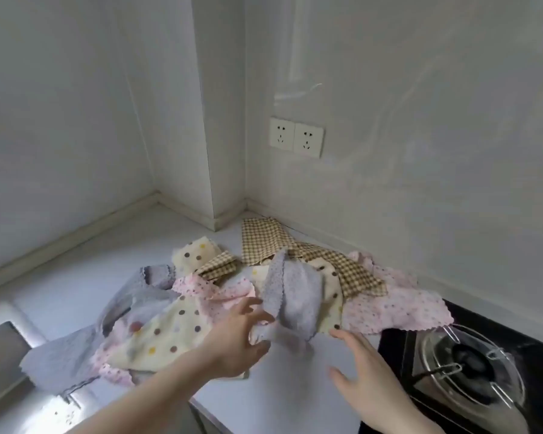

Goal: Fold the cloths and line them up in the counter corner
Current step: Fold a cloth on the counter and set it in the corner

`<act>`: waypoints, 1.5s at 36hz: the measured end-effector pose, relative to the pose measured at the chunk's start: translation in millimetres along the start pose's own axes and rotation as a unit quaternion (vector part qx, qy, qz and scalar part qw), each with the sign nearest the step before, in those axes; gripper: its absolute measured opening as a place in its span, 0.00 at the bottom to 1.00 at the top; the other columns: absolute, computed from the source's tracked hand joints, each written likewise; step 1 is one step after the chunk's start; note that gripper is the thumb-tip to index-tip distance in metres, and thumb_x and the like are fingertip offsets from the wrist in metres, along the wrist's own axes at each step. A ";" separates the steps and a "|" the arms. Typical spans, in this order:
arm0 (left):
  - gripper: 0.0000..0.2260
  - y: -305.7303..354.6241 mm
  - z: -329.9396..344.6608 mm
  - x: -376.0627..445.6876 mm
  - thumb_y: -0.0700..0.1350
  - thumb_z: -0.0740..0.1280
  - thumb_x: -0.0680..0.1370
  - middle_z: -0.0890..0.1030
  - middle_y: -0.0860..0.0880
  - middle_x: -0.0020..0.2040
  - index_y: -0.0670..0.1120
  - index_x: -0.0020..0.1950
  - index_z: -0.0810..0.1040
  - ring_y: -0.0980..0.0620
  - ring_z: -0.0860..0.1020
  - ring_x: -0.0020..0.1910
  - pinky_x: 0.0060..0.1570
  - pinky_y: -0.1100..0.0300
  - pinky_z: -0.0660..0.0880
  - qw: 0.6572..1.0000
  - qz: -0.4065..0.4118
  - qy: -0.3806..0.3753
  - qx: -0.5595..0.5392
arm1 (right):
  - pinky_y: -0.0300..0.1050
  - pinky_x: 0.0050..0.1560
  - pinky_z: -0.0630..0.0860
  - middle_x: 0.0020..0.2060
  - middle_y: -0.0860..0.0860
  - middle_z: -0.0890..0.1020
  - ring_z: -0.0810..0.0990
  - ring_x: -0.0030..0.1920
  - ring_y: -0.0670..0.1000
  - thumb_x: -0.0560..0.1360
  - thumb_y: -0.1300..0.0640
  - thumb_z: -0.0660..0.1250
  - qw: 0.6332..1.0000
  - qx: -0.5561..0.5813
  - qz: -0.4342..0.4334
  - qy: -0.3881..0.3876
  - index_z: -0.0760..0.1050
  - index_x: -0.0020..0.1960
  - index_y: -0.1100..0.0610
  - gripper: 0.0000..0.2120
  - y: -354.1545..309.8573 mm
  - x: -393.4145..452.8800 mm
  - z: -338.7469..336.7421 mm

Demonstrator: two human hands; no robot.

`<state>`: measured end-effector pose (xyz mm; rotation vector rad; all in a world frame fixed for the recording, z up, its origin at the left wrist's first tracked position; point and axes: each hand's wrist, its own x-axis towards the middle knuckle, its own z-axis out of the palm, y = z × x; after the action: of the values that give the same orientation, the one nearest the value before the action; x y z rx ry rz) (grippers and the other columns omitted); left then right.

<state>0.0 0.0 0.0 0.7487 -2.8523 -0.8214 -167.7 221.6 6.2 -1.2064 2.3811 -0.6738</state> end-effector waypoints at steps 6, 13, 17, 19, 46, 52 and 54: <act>0.29 -53.4 70.5 29.9 0.69 0.56 0.78 0.46 0.55 0.83 0.66 0.79 0.55 0.51 0.48 0.81 0.78 0.49 0.45 0.991 0.055 -0.042 0.119 | 0.34 0.71 0.57 0.71 0.30 0.55 0.60 0.75 0.39 0.74 0.34 0.60 0.995 -0.091 0.000 -0.037 0.60 0.75 0.40 0.31 71.0 25.3 70.3; 0.28 -80.9 96.8 39.4 0.63 0.58 0.81 0.61 0.57 0.79 0.58 0.80 0.59 0.58 0.57 0.78 0.75 0.63 0.48 0.984 0.112 0.082 0.115 | 0.34 0.74 0.50 0.73 0.29 0.56 0.56 0.75 0.37 0.78 0.34 0.57 0.987 -0.136 -0.040 0.074 0.62 0.74 0.36 0.26 98.2 34.4 96.7; 0.25 -90.3 113.2 41.2 0.62 0.60 0.80 0.68 0.58 0.75 0.56 0.76 0.66 0.58 0.65 0.74 0.74 0.59 0.60 0.979 0.134 0.130 0.075 | 0.39 0.75 0.56 0.75 0.33 0.62 0.60 0.75 0.40 0.79 0.37 0.59 0.987 -0.133 -0.026 0.083 0.66 0.74 0.40 0.24 106.3 31.6 107.1; 0.24 -96.3 120.8 38.8 0.59 0.59 0.80 0.70 0.57 0.72 0.53 0.74 0.68 0.55 0.71 0.70 0.70 0.55 0.68 0.973 0.151 0.164 0.062 | 0.40 0.74 0.58 0.74 0.36 0.66 0.64 0.74 0.43 0.80 0.40 0.61 0.988 -0.126 -0.021 0.091 0.69 0.73 0.42 0.22 107.9 27.8 114.5; 0.14 109.0 -2.2 -116.5 0.39 0.67 0.75 0.87 0.54 0.49 0.54 0.52 0.87 0.52 0.83 0.50 0.49 0.68 0.70 0.914 0.258 0.311 0.033 | 0.43 0.59 0.77 0.60 0.39 0.77 0.79 0.58 0.44 0.69 0.44 0.79 0.966 0.159 -0.032 0.202 0.73 0.67 0.45 0.29 -30.7 -161.9 103.9; 0.07 138.9 -21.6 -154.7 0.42 0.73 0.72 0.85 0.56 0.38 0.53 0.45 0.88 0.51 0.83 0.45 0.47 0.63 0.75 0.908 0.295 0.290 0.071 | 0.42 0.62 0.73 0.61 0.38 0.79 0.78 0.60 0.42 0.66 0.34 0.76 0.958 0.136 -0.033 0.250 0.72 0.68 0.47 0.35 -68.0 -191.4 99.3; 0.03 147.0 -25.6 -165.2 0.46 0.74 0.71 0.82 0.59 0.36 0.55 0.40 0.86 0.51 0.82 0.44 0.44 0.63 0.76 0.916 0.278 0.274 0.088 | 0.42 0.63 0.73 0.60 0.39 0.80 0.78 0.60 0.43 0.66 0.32 0.75 0.952 0.137 -0.028 0.271 0.73 0.67 0.48 0.35 -74.1 -199.9 98.5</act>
<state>86.5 174.7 107.4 0.1093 -2.4238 -0.2227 43.3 324.1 -6.9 -1.0698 2.5523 -1.4609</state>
